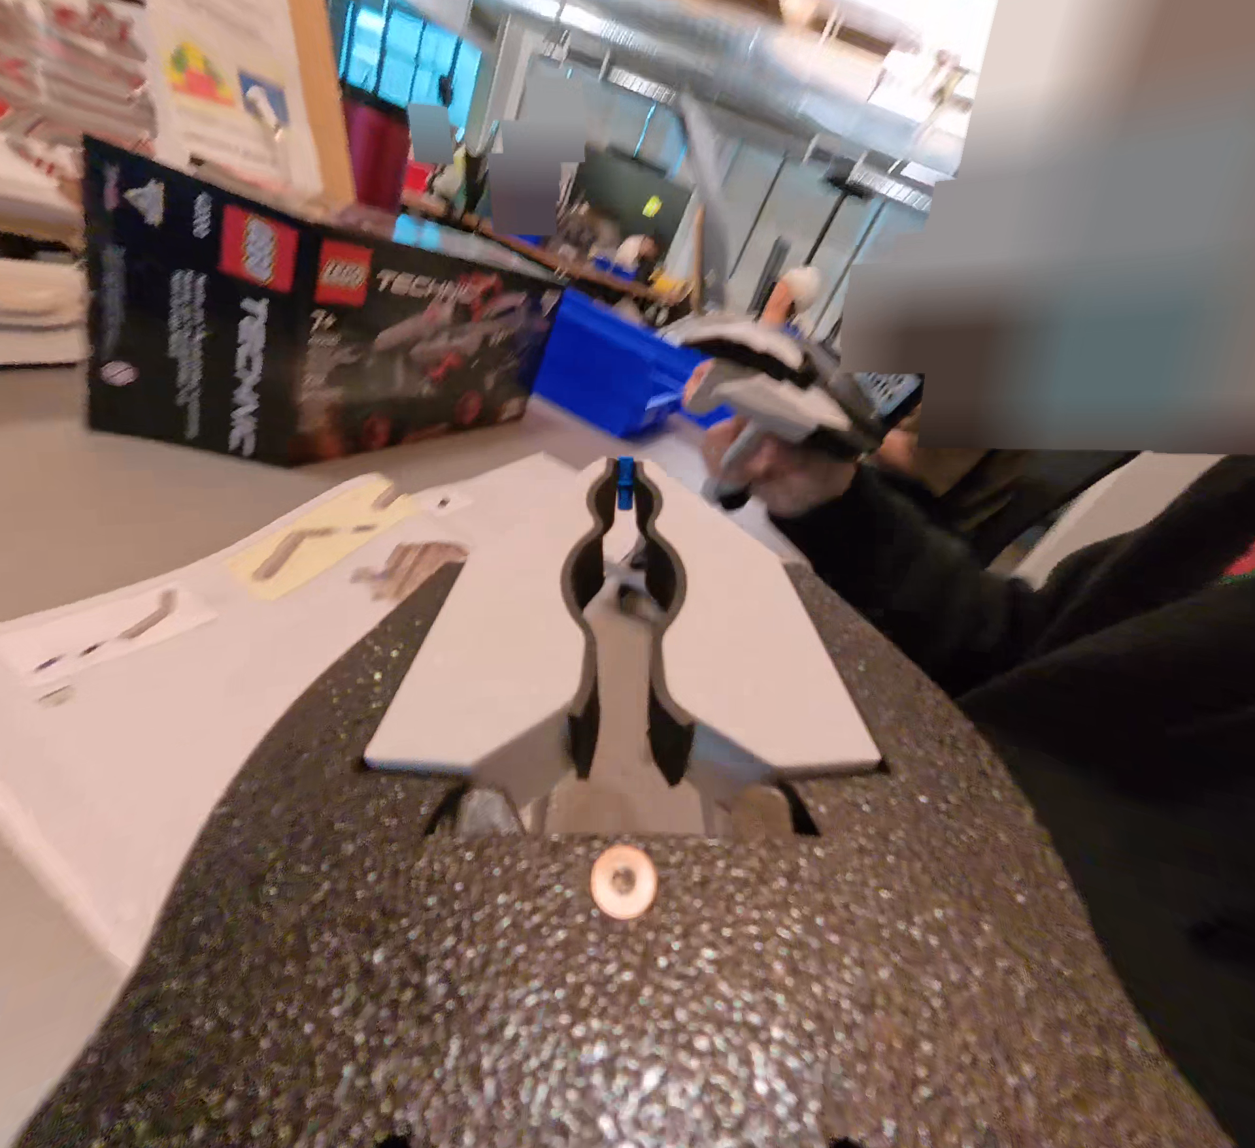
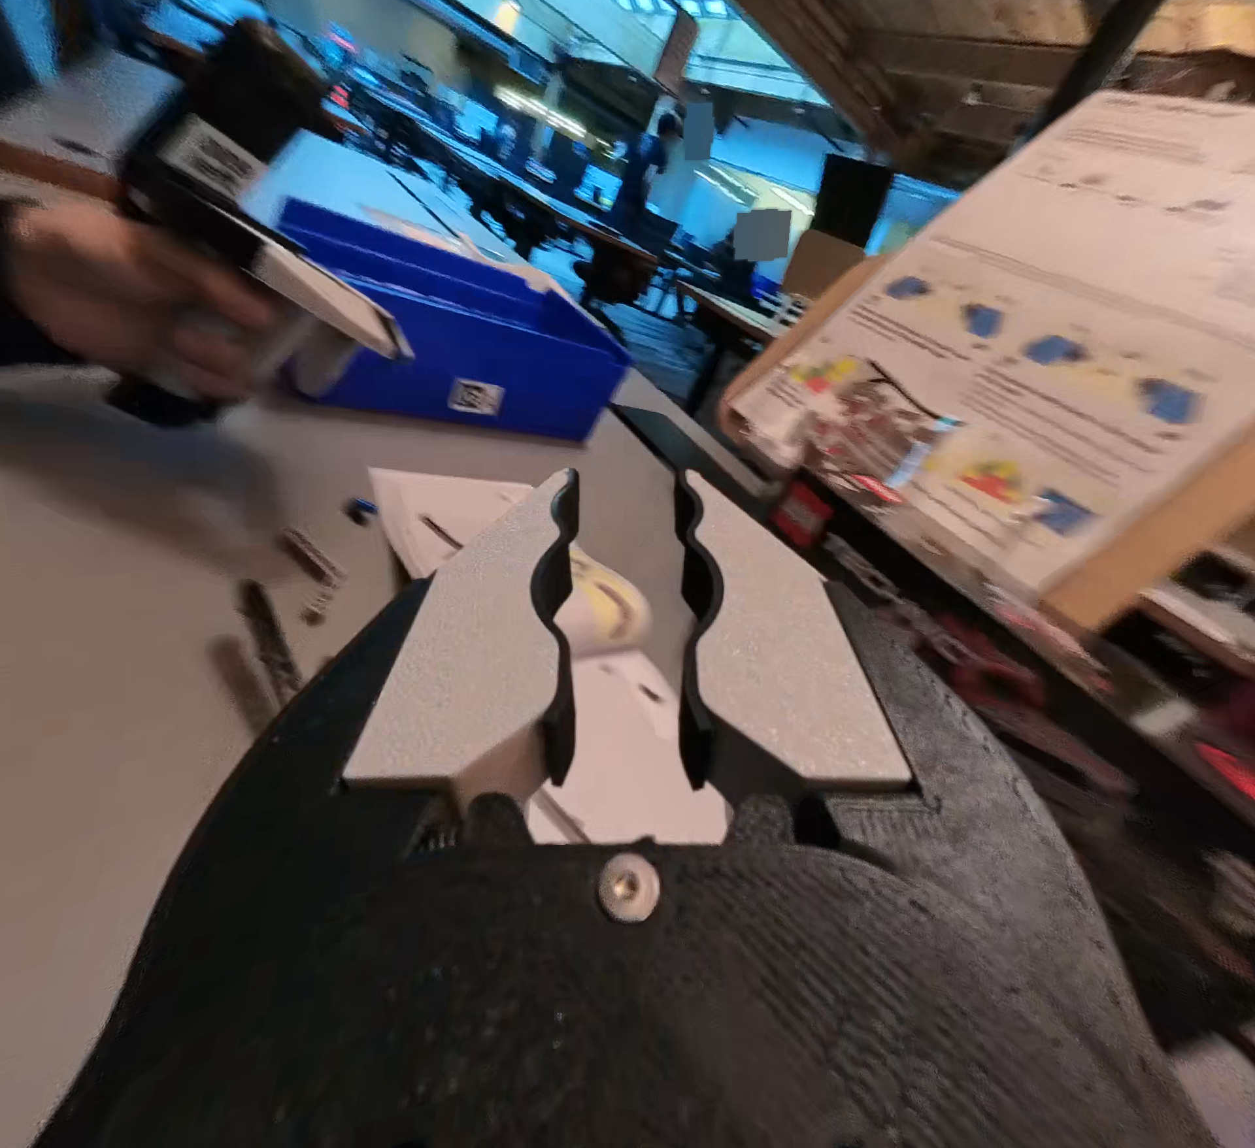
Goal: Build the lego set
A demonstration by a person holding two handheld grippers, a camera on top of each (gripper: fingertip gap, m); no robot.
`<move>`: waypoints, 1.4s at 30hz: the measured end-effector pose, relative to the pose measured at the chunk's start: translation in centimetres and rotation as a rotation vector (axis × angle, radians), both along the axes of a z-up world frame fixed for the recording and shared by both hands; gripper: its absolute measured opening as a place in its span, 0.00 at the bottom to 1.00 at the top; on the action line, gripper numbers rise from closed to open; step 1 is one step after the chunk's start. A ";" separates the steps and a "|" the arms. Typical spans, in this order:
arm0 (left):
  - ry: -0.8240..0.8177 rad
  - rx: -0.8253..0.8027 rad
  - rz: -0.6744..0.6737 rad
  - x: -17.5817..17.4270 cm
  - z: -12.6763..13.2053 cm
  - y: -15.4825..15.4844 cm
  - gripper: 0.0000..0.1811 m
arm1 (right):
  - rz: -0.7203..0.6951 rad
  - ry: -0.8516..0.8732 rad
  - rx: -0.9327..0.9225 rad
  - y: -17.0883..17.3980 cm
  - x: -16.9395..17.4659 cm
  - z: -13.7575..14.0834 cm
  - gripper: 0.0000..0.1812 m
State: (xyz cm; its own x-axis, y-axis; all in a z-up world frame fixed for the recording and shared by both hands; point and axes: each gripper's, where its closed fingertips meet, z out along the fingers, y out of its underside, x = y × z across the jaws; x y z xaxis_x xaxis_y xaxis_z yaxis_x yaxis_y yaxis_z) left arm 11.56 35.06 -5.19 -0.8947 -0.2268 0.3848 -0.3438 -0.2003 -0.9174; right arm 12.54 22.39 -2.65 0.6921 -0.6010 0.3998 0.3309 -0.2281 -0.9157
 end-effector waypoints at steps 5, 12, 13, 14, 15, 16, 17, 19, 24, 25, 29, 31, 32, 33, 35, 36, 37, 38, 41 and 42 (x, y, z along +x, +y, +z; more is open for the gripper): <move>0.002 -0.229 -0.046 -1.6 2.8 -1.6 0.01 | 0.144 0.104 0.031 7.0 -2.7 -0.8 0.10; 0.012 -0.251 -0.102 -3.1 2.8 -4.1 0.01 | 0.148 0.104 0.080 9.9 -4.0 -0.9 0.08; 0.009 -0.249 -0.098 -3.1 2.7 -4.3 0.00 | 0.147 0.101 0.082 9.9 -4.0 -0.9 0.08; 0.006 -0.245 -0.100 -3.2 2.7 -4.4 0.01 | 0.147 0.094 0.086 9.9 -4.1 -0.9 0.08; 0.004 -0.249 -0.102 -3.3 2.7 -4.5 0.00 | 0.147 0.085 0.090 9.9 -4.1 -0.8 0.08; 0.002 -0.253 -0.099 -3.2 2.8 -4.5 0.01 | 0.144 0.075 0.094 9.9 -4.2 -0.6 0.07; 0.000 -0.248 -0.095 -3.2 2.8 -4.6 0.00 | 0.132 0.063 0.093 9.7 -4.1 -0.5 0.05; -0.008 -0.230 -0.089 -3.1 2.7 -4.6 0.01 | 0.124 0.045 0.069 9.6 -4.1 -0.7 0.03; -0.050 -0.174 -0.083 -3.2 2.4 -4.5 0.01 | 0.097 -0.022 -0.001 9.5 -4.1 -0.9 0.02; -0.073 -0.146 -0.076 -3.2 2.2 -4.5 0.01 | 0.089 -0.038 -0.025 9.5 -4.1 -1.0 0.02; -0.173 -0.023 -0.048 -3.2 1.5 -4.4 0.01 | 0.066 -0.094 -0.111 9.5 -4.0 -1.6 0.02; -0.243 0.040 -0.025 -3.2 1.3 -4.3 0.01 | 0.062 -0.099 -0.140 9.6 -3.9 -1.9 0.02; -0.279 0.065 -0.017 -3.3 1.2 -4.2 0.01 | 0.062 -0.096 -0.143 9.6 -3.9 -2.0 0.02; -0.314 0.084 -0.009 -3.4 1.2 -4.2 0.01 | 0.066 -0.087 -0.138 9.7 -4.0 -2.1 0.02; -0.375 0.102 0.001 -3.6 1.3 -4.0 0.01 | 0.085 -0.060 -0.106 9.8 -4.2 -2.1 0.02; -0.401 0.105 0.005 -3.7 1.4 -4.0 0.01 | 0.099 -0.046 -0.086 9.9 -4.3 -2.0 0.02; -0.427 0.105 0.012 -3.8 1.6 -3.9 0.01 | 0.114 -0.026 -0.063 9.9 -4.4 -1.9 0.02; -0.455 0.107 0.020 -3.9 1.7 -3.8 0.01 | 0.129 -0.004 -0.035 9.9 -4.4 -1.8 0.01; -0.542 0.139 0.036 -4.1 1.7 -3.7 0.01 | 0.170 0.038 0.035 9.8 -4.7 -1.4 0.01; -0.573 0.158 0.040 -4.2 1.7 -3.7 0.01 | 0.179 0.045 0.038 9.9 -4.8 -1.4 0.01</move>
